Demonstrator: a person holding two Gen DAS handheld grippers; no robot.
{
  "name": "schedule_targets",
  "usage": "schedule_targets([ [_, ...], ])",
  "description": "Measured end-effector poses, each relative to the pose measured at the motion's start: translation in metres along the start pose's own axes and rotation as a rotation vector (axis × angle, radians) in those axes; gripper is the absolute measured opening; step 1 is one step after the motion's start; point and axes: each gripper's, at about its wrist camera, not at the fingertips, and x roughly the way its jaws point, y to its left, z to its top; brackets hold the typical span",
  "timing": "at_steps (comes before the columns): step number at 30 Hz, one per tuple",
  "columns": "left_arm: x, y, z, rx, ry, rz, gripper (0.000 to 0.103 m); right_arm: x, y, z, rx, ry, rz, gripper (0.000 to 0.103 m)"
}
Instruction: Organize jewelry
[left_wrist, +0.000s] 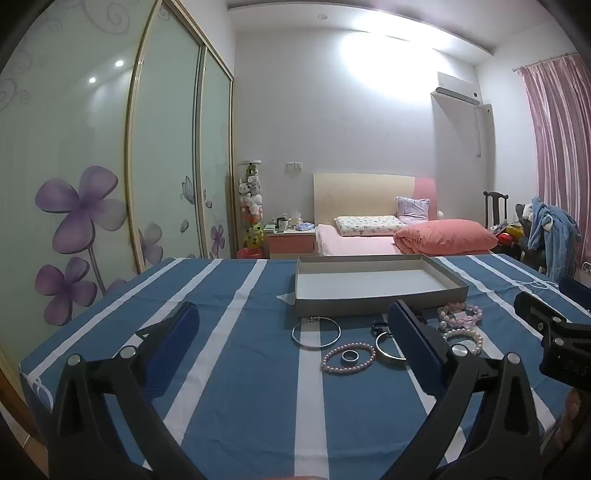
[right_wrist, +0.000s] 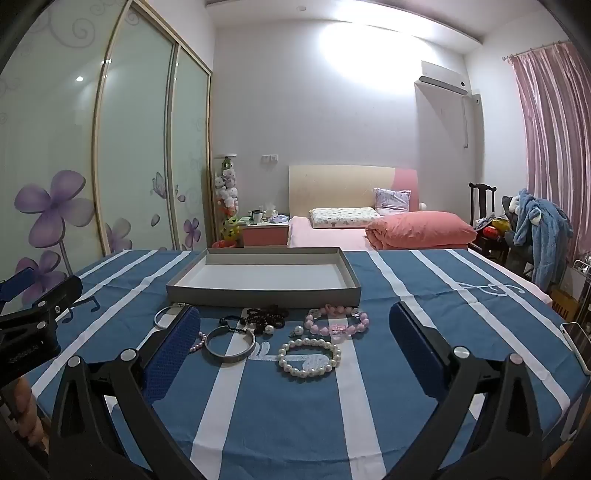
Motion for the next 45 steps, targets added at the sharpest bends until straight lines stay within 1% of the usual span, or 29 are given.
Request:
schedule_targets([
  [45, 0.0006, -0.0004, -0.0001, -0.001, 0.011, 0.0, 0.099, 0.0012, -0.0008, -0.0017, 0.0, 0.011, -0.002, 0.101],
])
